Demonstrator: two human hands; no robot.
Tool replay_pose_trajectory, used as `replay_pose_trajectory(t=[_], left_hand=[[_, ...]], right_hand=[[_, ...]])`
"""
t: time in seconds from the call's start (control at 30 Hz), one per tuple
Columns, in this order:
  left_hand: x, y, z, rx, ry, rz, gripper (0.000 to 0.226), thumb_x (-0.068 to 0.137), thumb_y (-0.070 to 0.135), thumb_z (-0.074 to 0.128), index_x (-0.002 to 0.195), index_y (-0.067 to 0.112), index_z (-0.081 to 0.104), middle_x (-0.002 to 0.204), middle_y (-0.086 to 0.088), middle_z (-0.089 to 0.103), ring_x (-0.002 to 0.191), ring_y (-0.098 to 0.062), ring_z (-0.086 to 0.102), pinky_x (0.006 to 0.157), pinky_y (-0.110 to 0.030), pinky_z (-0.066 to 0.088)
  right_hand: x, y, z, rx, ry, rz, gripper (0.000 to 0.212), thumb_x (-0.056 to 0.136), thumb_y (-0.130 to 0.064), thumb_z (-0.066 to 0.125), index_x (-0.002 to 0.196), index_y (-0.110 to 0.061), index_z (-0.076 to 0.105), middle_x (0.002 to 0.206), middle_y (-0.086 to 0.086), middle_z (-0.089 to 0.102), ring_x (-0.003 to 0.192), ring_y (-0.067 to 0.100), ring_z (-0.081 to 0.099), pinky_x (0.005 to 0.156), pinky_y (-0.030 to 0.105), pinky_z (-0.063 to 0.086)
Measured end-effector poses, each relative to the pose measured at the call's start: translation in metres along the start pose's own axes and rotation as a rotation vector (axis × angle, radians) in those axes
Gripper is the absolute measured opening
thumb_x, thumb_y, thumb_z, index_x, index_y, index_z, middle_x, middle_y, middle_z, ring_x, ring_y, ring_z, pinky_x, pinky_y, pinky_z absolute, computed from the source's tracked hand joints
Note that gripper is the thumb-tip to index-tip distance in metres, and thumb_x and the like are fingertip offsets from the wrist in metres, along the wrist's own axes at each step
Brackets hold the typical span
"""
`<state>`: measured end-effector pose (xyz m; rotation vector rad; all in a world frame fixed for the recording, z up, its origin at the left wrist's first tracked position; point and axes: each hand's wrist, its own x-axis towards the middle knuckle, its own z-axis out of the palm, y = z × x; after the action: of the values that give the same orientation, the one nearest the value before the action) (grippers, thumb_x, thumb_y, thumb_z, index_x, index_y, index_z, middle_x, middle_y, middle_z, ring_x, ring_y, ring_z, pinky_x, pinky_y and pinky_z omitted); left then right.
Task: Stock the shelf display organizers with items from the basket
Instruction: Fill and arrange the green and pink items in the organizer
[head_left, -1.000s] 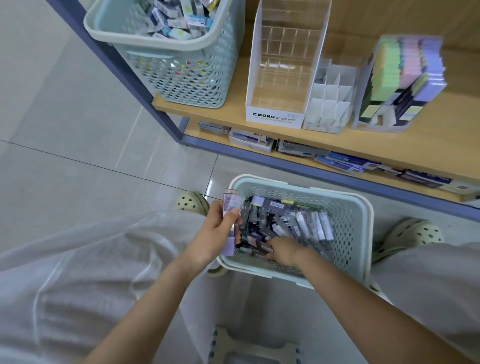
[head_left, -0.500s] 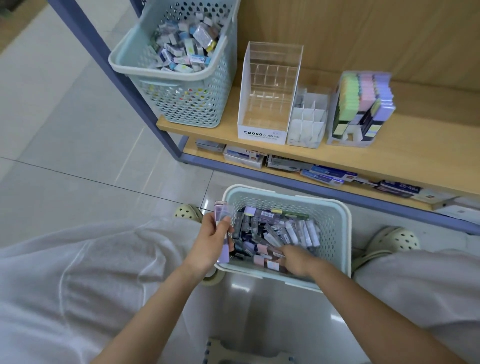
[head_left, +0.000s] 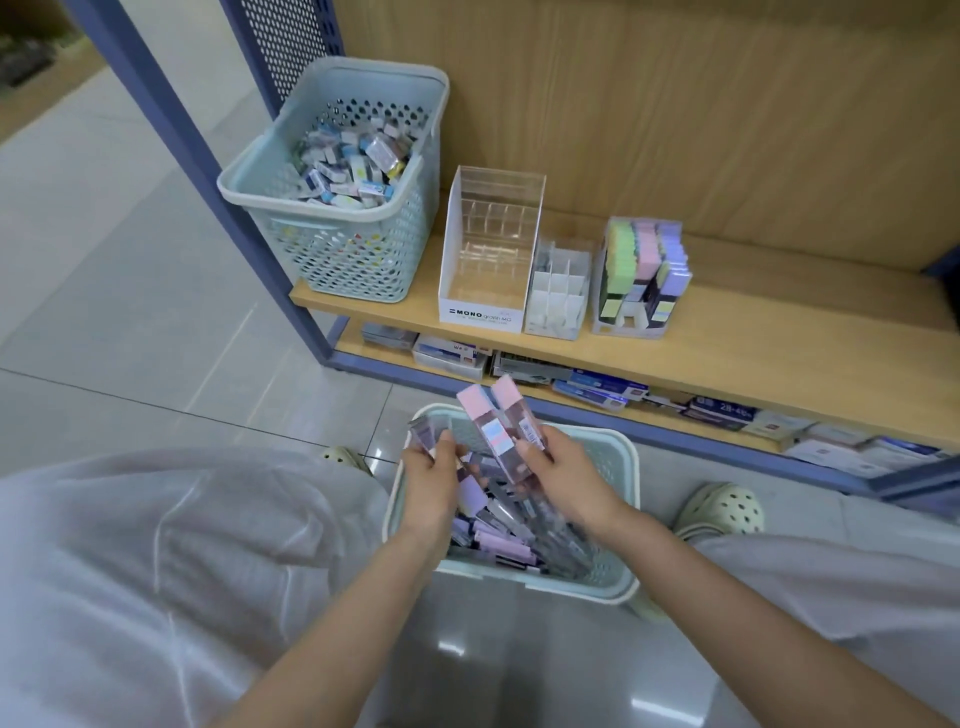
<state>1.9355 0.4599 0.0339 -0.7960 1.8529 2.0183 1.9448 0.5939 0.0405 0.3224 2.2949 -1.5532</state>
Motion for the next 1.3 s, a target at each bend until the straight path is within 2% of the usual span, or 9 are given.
replay_pose_trajectory(t=[0.23, 0.4, 0.53, 0.67, 0.8, 0.87, 0.97, 1.13, 1.3], left_hand=[[-0.026, 0.029, 0.029, 0.077, -0.115, 0.147, 0.036, 0.099, 0.042, 0.031, 0.112, 0.009, 0.039, 0.105, -0.014, 0.063, 0.093, -0.025, 0.066, 0.083, -0.043, 0.054], [-0.032, 0.043, 0.040, -0.092, -0.149, 0.018, 0.060, 0.091, 0.065, 0.026, 0.118, 0.015, 0.047, 0.108, -0.014, 0.066, 0.093, -0.028, 0.067, 0.059, -0.031, 0.055], [-0.030, 0.059, 0.040, -0.064, -0.161, 0.058, 0.044, 0.089, 0.042, 0.057, 0.120, 0.015, 0.042, 0.108, -0.011, 0.064, 0.086, -0.021, 0.065, 0.063, -0.032, 0.052], [-0.022, 0.066, 0.038, 0.048, -0.150, 0.185, 0.036, 0.088, 0.032, 0.063, 0.116, 0.015, 0.047, 0.112, -0.011, 0.064, 0.095, -0.022, 0.066, 0.082, -0.048, 0.055], [-0.020, 0.076, 0.040, 0.106, -0.175, 0.294, 0.032, 0.089, 0.026, 0.062, 0.116, 0.012, 0.053, 0.106, -0.007, 0.066, 0.093, -0.016, 0.066, 0.072, -0.030, 0.055], [-0.021, 0.086, 0.043, 0.144, -0.200, 0.340, 0.029, 0.089, 0.024, 0.062, 0.114, 0.013, 0.053, 0.105, -0.007, 0.066, 0.095, -0.020, 0.065, 0.079, -0.036, 0.054], [-0.024, 0.104, 0.049, 0.188, -0.261, 0.418, 0.025, 0.089, 0.022, 0.062, 0.111, 0.014, 0.053, 0.101, -0.003, 0.067, 0.093, -0.017, 0.065, 0.079, -0.029, 0.053], [-0.022, 0.146, 0.061, 0.266, -0.361, 0.498, 0.024, 0.090, 0.027, 0.060, 0.110, 0.024, 0.047, 0.106, 0.005, 0.062, 0.097, -0.009, 0.061, 0.077, -0.024, 0.049], [-0.002, 0.174, 0.077, 0.314, -0.368, 0.560, 0.024, 0.090, 0.022, 0.060, 0.110, 0.019, 0.047, 0.103, 0.000, 0.062, 0.088, -0.009, 0.061, 0.068, -0.019, 0.048]], right_hand=[[-0.030, -0.035, -0.001, -0.075, 0.128, -0.073, 0.014, 0.098, -0.013, 0.041, 0.105, -0.020, 0.051, 0.087, -0.003, 0.058, 0.081, 0.018, 0.056, 0.067, 0.026, 0.040], [-0.039, -0.057, -0.001, -0.064, 0.183, -0.092, 0.016, 0.100, -0.013, 0.034, 0.097, -0.024, 0.044, 0.078, -0.010, 0.054, 0.066, 0.000, 0.052, 0.049, 0.011, 0.035], [-0.038, -0.068, -0.010, -0.094, 0.179, -0.161, 0.017, 0.100, -0.012, 0.034, 0.111, -0.014, 0.047, 0.083, -0.006, 0.053, 0.073, 0.007, 0.053, 0.050, 0.005, 0.035], [-0.035, -0.072, -0.021, -0.156, 0.147, -0.165, 0.022, 0.102, -0.028, 0.031, 0.103, -0.017, 0.050, 0.077, -0.005, 0.051, 0.072, 0.014, 0.050, 0.052, 0.010, 0.034], [-0.033, -0.079, -0.040, -0.240, 0.143, -0.167, 0.032, 0.101, -0.025, 0.036, 0.074, -0.016, 0.050, 0.081, -0.002, 0.045, 0.079, 0.014, 0.048, 0.062, 0.005, 0.031], [-0.030, -0.083, -0.052, -0.176, 0.117, -0.171, 0.021, 0.098, -0.016, 0.044, 0.081, -0.016, 0.056, 0.089, 0.004, 0.056, 0.089, 0.023, 0.057, 0.084, 0.023, 0.046], [-0.028, -0.090, -0.071, 0.014, 0.061, -0.130, 0.020, 0.090, -0.004, 0.054, 0.099, -0.021, 0.051, 0.097, 0.009, 0.068, 0.092, 0.032, 0.065, 0.086, 0.049, 0.051], [-0.014, -0.097, -0.111, 0.209, 0.107, -0.085, 0.018, 0.093, -0.009, 0.054, 0.111, -0.010, 0.053, 0.099, 0.012, 0.067, 0.087, 0.023, 0.066, 0.073, 0.031, 0.058], [0.032, -0.088, -0.160, -0.110, 0.392, -0.127, 0.017, 0.091, -0.020, 0.058, 0.103, -0.008, 0.060, 0.081, 0.002, 0.062, 0.067, 0.015, 0.060, 0.066, 0.029, 0.055]])
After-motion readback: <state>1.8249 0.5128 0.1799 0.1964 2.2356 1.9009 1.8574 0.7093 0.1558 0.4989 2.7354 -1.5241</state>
